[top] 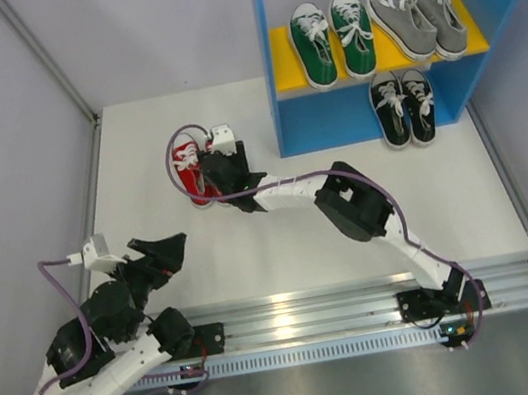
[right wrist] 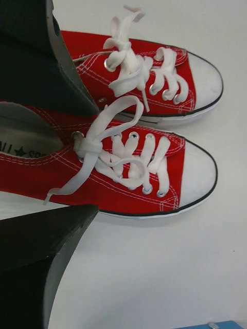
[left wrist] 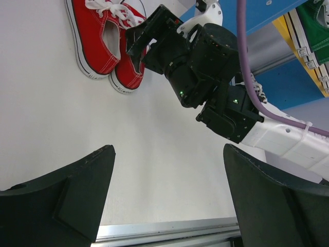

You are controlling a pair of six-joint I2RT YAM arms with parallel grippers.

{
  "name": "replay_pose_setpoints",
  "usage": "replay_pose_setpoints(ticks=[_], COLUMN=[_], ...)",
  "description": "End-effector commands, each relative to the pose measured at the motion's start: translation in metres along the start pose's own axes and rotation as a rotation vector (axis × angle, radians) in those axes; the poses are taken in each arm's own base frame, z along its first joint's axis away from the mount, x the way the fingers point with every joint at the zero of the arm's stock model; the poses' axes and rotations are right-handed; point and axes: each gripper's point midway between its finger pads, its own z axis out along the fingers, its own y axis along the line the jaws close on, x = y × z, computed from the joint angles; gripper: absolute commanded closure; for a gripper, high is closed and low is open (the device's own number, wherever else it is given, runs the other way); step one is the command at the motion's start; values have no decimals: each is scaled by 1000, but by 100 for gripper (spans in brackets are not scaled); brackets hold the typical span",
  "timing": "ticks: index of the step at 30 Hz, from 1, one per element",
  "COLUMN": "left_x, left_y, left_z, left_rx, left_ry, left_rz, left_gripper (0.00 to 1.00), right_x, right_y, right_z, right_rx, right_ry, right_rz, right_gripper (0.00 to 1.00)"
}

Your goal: Place and organize the shoes onto the shoe shelf

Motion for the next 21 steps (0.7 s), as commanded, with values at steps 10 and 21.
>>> replay_pose_setpoints(ticks=[10, 21], left_x=[-19, -20], left_y=[5, 9], left_z=[-13, -13], left_rx=[4, -4], left_ry=[-47, -56], left_rz=[-37, -42], left_gripper=[9, 9], right_x=[15, 44], right_y=[16, -2], right_z=[13, 13], right_rx=[-46, -29], right_ry=[56, 190], right_rz=[15, -46], right_gripper=[32, 37])
